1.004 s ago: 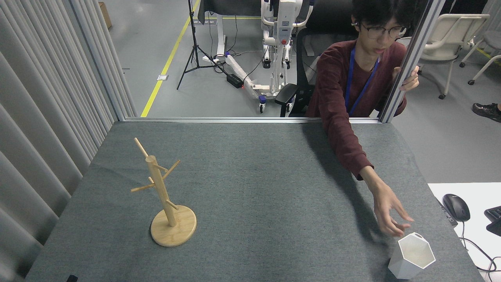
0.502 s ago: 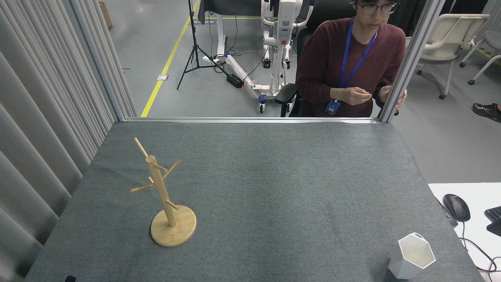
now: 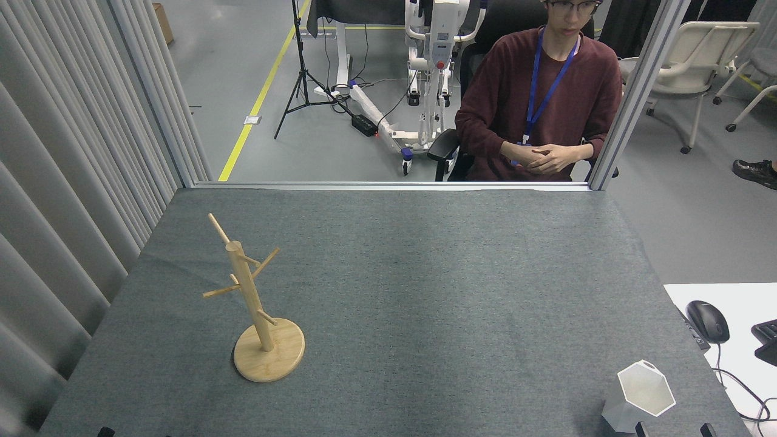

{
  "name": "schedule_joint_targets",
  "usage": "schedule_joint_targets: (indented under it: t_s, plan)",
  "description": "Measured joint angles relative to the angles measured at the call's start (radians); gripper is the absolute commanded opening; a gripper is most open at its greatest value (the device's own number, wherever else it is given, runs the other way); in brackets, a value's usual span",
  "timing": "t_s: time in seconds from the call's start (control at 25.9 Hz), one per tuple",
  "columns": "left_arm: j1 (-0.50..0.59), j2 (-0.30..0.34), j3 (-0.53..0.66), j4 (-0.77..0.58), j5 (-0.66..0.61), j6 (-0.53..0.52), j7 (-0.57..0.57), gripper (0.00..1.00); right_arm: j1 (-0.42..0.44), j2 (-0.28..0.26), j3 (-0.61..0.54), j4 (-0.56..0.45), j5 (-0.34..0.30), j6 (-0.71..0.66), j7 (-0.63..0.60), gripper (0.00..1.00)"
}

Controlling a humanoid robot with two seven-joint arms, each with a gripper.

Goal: Hang cup on storage rack

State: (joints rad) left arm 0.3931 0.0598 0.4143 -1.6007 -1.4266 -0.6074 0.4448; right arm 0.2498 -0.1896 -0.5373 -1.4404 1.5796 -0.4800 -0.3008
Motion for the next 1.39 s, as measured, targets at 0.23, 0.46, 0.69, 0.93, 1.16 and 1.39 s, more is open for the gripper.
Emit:
schedule_joint_targets:
  t_s: [0.23,0.46,0.69,0.93,1.16,1.39]
  plan:
    - [0.000,0.000,0.009,-0.002,-0.001,0.000,0.000,1.00,-0.028,-0.001,0.008,0.018,0.003,-0.003,-0.002,0.99]
    - [0.001,0.001,0.020,-0.002,-0.001,-0.003,0.000,1.00,-0.057,-0.002,0.025,0.047,0.005,0.000,-0.004,0.99]
    - [0.001,0.001,0.029,-0.002,-0.001,-0.005,0.000,1.00,-0.082,-0.002,0.029,0.069,0.010,0.002,-0.005,0.99]
    - [0.001,0.001,0.040,-0.002,0.000,-0.006,0.000,1.00,-0.105,-0.002,0.032,0.096,0.012,0.002,-0.005,0.99]
    - [0.002,0.002,0.048,-0.002,0.000,-0.007,0.000,1.00,-0.133,-0.002,0.048,0.128,0.013,0.008,-0.005,0.99]
    - [0.003,0.002,0.061,-0.002,0.000,-0.011,0.000,1.00,-0.160,-0.002,0.053,0.172,0.020,0.015,-0.013,0.79]
